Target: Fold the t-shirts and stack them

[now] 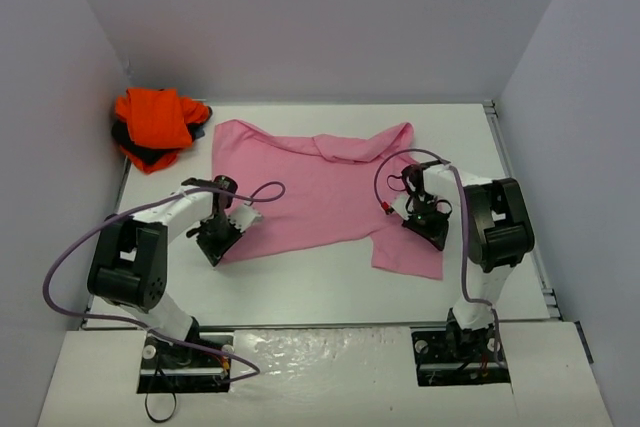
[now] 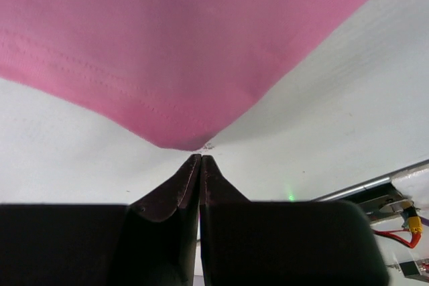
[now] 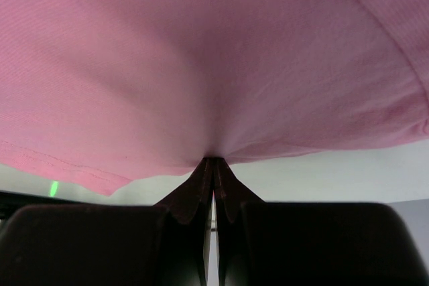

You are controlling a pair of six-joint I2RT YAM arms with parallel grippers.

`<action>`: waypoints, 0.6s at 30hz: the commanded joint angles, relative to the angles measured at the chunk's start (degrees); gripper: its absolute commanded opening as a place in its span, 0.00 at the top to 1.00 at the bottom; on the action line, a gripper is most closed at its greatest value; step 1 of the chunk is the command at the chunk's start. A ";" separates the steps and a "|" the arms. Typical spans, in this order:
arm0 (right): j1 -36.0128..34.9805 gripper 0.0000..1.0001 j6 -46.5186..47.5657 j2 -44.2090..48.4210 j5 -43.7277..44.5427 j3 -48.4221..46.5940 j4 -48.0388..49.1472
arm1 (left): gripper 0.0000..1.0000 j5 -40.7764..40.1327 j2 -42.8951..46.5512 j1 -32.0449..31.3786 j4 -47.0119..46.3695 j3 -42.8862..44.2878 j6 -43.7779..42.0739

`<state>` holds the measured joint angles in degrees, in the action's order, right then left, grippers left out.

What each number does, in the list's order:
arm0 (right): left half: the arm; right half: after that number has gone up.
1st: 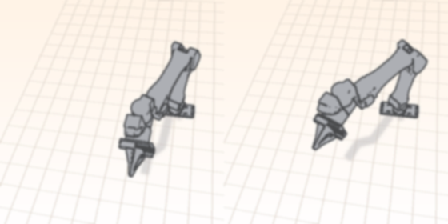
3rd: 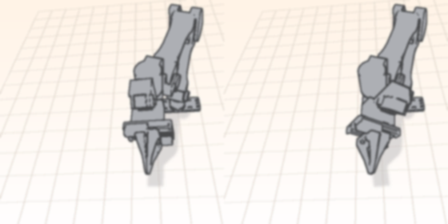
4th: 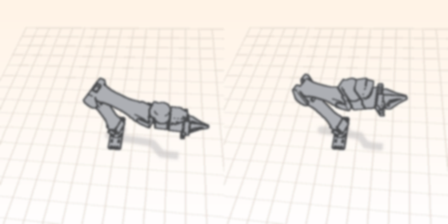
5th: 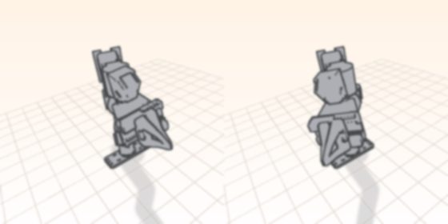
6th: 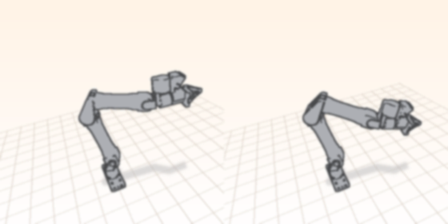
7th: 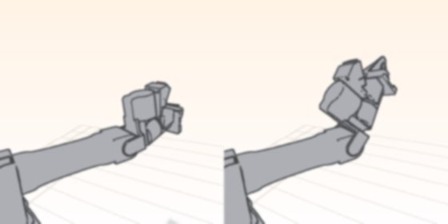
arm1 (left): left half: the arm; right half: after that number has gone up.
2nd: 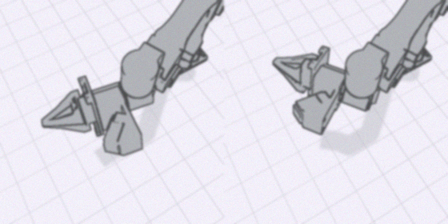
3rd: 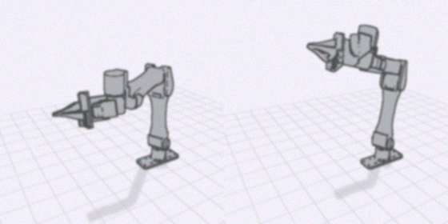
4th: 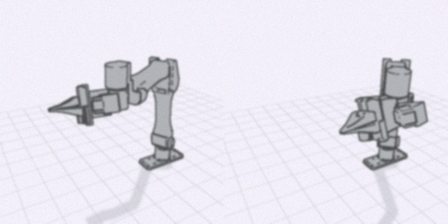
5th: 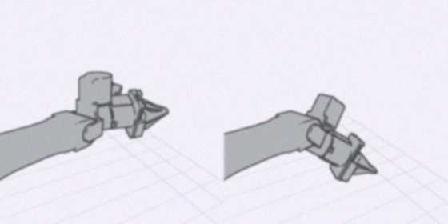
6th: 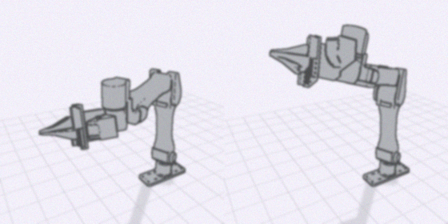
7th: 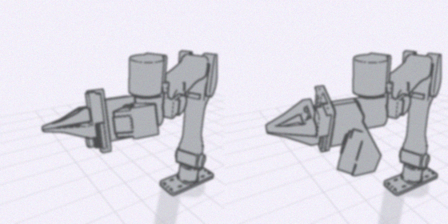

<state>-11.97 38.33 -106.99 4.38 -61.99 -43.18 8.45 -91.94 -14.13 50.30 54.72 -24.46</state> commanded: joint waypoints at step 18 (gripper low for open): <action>-0.79 1.00 -0.06 17.99 -7.67 -11.99 -1.14 | 1.00 2.64 8.86 0.76 4.21 19.99 0.31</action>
<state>-11.99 38.63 -88.28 1.38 -71.60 -43.52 8.20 -77.59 -13.74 53.99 69.74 -24.88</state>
